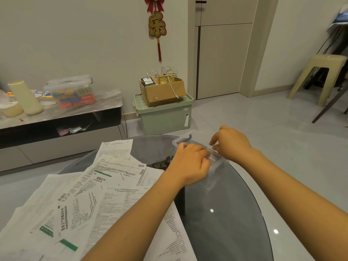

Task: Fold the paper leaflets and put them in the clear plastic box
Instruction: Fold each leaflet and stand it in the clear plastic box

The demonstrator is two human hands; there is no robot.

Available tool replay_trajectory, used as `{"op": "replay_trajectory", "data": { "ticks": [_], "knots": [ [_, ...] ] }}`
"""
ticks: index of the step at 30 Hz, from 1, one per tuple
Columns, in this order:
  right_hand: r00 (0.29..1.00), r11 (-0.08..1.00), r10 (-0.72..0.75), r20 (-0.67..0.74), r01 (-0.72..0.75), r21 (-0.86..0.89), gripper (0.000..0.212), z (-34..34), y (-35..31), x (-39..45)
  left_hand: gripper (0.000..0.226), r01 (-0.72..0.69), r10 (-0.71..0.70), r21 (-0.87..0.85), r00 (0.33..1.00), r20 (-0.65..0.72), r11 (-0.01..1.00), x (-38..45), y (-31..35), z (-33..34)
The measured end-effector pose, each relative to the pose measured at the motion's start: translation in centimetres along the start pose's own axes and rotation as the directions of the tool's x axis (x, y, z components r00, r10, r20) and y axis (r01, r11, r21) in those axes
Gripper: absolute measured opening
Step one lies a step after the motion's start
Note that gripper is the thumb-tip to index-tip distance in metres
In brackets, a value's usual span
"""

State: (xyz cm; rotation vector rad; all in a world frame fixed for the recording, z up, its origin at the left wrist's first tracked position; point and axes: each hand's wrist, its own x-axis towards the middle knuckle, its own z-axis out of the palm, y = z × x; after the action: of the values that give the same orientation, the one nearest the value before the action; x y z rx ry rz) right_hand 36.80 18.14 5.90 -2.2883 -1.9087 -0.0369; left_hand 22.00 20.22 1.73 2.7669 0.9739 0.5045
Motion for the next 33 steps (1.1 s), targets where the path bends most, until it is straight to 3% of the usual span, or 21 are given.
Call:
{"op": "replay_trajectory", "data": {
  "ticks": [4,11,17,20,25,28,33],
  "knots": [
    [0.998,0.995,-0.028,-0.057,0.033,0.097,0.023,-0.8,-0.9,-2.0,0.071,0.028,-0.030,-0.048,0.999,-0.041,0.998,-2.0,0.5,-1.7],
    [0.986,0.946,-0.163,-0.035,0.166,0.278,0.032,-1.4,-5.3,-8.5,0.056,0.198,-0.205,-0.105,0.977,-0.061,0.974,-10.5,1.7,-4.5],
    [0.953,0.905,-0.304,0.014,0.284,0.316,0.031,0.2,-9.0,-13.4,0.040,0.371,-0.369,-0.042,0.928,0.047,0.928,-18.2,2.3,-5.6],
    [0.934,0.887,-0.355,0.041,0.322,0.332,0.032,1.9,-9.9,-14.8,0.043,0.432,-0.430,-0.001,0.898,0.096,0.902,-21.3,2.7,-5.8],
    [0.887,0.867,-0.437,0.148,0.371,0.334,0.033,4.0,-10.9,-16.1,0.051,0.593,-0.601,0.118,0.758,0.253,0.797,-24.8,2.0,-5.2],
    [0.869,0.860,-0.458,0.189,0.378,0.343,0.034,4.4,-10.9,-16.6,0.050,0.596,-0.600,0.129,0.725,0.339,0.793,-25.4,1.9,-5.1],
    [0.806,0.825,-0.533,0.260,0.426,0.371,0.037,5.1,-11.1,-16.8,0.069,0.525,-0.508,0.110,0.716,0.478,0.844,-24.6,2.0,-4.4]
  ]
}}
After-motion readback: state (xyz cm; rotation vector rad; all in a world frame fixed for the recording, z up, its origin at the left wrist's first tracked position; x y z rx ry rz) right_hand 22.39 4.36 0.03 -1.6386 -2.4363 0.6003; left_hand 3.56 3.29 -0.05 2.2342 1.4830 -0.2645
